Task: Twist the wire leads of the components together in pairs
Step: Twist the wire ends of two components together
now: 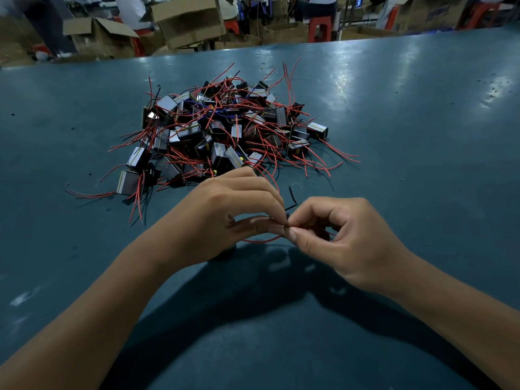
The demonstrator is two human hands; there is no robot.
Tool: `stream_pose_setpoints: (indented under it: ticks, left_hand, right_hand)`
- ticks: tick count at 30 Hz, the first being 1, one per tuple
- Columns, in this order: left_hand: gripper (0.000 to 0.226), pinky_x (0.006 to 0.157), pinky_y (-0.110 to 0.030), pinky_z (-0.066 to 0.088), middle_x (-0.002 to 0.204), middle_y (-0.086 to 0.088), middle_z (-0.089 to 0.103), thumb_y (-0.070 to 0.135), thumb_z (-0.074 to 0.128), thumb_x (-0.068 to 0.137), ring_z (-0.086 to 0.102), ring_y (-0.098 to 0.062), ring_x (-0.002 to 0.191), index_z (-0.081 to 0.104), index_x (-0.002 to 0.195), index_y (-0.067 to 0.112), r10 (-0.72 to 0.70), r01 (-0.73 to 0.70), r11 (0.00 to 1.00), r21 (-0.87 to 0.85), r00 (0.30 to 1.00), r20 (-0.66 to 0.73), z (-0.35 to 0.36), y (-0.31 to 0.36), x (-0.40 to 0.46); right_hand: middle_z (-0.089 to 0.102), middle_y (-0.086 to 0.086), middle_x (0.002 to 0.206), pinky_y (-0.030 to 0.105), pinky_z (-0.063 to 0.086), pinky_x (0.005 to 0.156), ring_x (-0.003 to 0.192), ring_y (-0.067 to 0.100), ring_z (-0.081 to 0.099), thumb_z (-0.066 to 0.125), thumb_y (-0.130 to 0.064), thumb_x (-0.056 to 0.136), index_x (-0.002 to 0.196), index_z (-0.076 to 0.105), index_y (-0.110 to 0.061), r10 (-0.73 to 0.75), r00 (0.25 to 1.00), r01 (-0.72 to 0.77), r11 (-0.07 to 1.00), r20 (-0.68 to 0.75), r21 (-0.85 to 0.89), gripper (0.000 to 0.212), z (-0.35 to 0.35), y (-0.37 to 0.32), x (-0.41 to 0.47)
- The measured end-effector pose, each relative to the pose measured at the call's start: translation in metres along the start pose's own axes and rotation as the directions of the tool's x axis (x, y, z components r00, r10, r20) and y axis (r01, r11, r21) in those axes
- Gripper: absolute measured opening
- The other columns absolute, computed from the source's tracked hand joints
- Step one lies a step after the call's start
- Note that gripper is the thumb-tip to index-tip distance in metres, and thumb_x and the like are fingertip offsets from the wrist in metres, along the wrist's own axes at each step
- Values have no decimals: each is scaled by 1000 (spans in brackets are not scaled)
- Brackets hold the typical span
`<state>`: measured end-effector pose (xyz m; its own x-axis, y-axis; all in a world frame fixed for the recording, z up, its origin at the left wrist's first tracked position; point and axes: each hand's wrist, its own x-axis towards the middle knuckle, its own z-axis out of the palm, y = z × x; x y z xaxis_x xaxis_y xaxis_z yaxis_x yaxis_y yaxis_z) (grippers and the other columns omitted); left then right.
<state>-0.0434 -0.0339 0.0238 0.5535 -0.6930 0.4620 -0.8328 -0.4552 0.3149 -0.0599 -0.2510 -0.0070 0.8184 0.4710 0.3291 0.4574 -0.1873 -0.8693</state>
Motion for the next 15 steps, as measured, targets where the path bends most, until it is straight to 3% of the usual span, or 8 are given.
stream_pose_setpoints:
  ticks: [6,10,15]
  left_hand:
    - [15,77,-32,47,94,2,62,26,65,95,55,-19,88,72,91,13,-49,49,999,4,996,68,1,2,1]
    - [15,73,-26,42,90,2,55,25,56,100,51,-17,82,63,92,15,-142,156,981,-118,983,119,5,9,0]
    - [15,58,-15,33,72,16,49,24,54,98,40,-2,62,57,85,19,-358,417,824,-383,908,217,10,19,-3]
  right_hand:
    - [61,-4,66,18,41,57,57,6,49,68,-14,82,77,68,-18,-41,999,41,994,1,-97,6,-1,0,0]
    - [60,-2,65,21,42,55,56,12,50,69,-13,83,77,68,-13,-62,998,60,990,-15,-126,6,-2,-2,0]
    - [60,0,62,25,41,53,55,13,50,70,-14,83,79,70,-10,-62,998,58,986,-21,-154,5,0,-2,-2]
